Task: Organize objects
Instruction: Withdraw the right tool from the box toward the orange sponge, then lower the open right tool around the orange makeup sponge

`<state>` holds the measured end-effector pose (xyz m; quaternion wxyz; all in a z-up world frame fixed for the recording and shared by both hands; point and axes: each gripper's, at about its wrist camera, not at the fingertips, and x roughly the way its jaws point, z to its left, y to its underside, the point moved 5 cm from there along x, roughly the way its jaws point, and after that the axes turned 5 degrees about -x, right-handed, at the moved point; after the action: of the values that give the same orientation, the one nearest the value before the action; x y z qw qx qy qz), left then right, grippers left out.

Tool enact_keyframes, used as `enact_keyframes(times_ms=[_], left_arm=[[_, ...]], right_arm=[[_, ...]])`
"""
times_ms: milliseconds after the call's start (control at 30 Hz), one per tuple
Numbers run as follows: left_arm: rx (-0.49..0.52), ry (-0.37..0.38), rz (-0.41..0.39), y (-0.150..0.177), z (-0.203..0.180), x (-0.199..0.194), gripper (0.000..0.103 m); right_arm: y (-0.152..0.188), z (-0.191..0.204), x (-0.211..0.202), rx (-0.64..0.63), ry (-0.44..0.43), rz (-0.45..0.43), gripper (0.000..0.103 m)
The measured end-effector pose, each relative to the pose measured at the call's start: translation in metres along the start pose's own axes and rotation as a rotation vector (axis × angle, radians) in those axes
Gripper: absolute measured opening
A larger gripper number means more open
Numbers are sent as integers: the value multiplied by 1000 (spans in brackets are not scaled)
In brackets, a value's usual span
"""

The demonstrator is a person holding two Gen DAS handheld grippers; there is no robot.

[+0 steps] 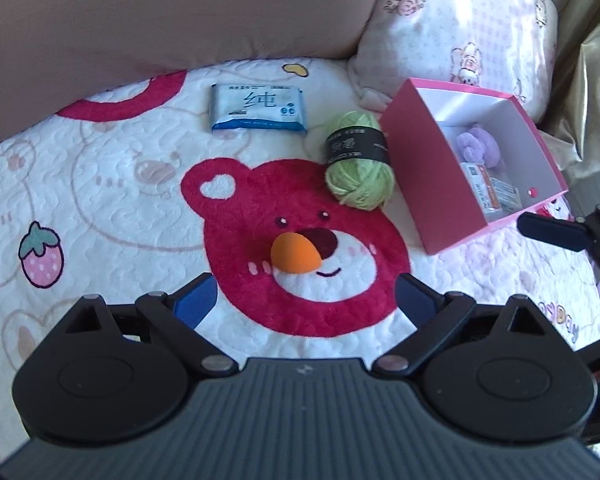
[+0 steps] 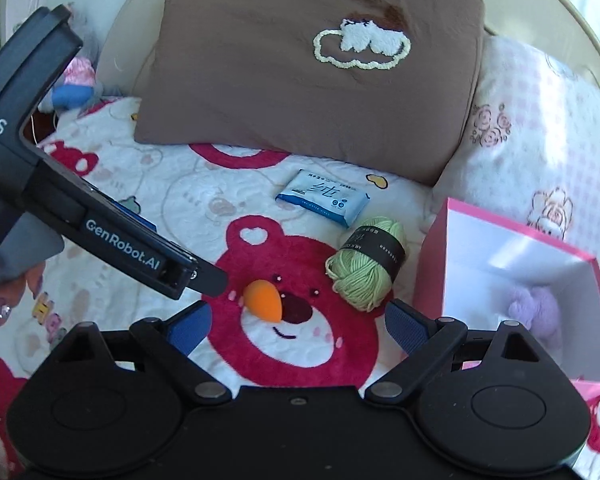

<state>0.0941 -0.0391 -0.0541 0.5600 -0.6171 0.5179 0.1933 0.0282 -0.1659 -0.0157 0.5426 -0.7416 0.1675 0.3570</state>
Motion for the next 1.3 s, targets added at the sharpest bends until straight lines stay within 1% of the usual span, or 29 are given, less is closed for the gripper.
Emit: enact_keyframes(times_ms=[100, 200, 300, 400, 533, 633, 700, 833, 933, 967, 1100, 1200, 1300], left_arm=[[1, -10, -7, 0, 8, 13, 96], [3, -4, -14, 1, 13, 24, 96], [0, 16, -1, 4, 19, 32, 96], [-3, 19, -1, 6, 24, 36, 96], [-4, 10, -19, 9, 34, 37, 96], [-18, 3, -24, 11, 42, 37, 96], [-26, 4, -21, 13, 45, 37, 96], [-35, -5, -13, 16, 51, 38, 96], [-40, -17, -11, 15, 53, 40, 96], [-42, -19, -8, 15, 53, 41, 96], [-41, -15, -2, 13, 52, 43, 96], [-34, -8, -10, 12, 49, 46, 96], [-39, 7, -17, 10, 48, 52, 96]], right_arm=[[1, -1, 15, 33, -37, 37, 96], [7, 4, 34, 10, -69, 118, 95], [13, 10, 47, 3, -100, 159, 95], [15, 15, 54, -1, -123, 165, 95], [14, 21, 62, 4, -152, 135, 95], [13, 23, 66, 39, -185, 95, 96], [14, 24, 70, 69, -214, 88, 96], [19, 29, 79, 101, -274, 124, 102], [24, 36, 85, 85, -334, 193, 102], [26, 37, 88, 75, -322, 207, 102], [31, 37, 93, 48, -266, 211, 102], [29, 33, 97, 53, -234, 171, 102], [28, 33, 105, 28, -197, 150, 102]])
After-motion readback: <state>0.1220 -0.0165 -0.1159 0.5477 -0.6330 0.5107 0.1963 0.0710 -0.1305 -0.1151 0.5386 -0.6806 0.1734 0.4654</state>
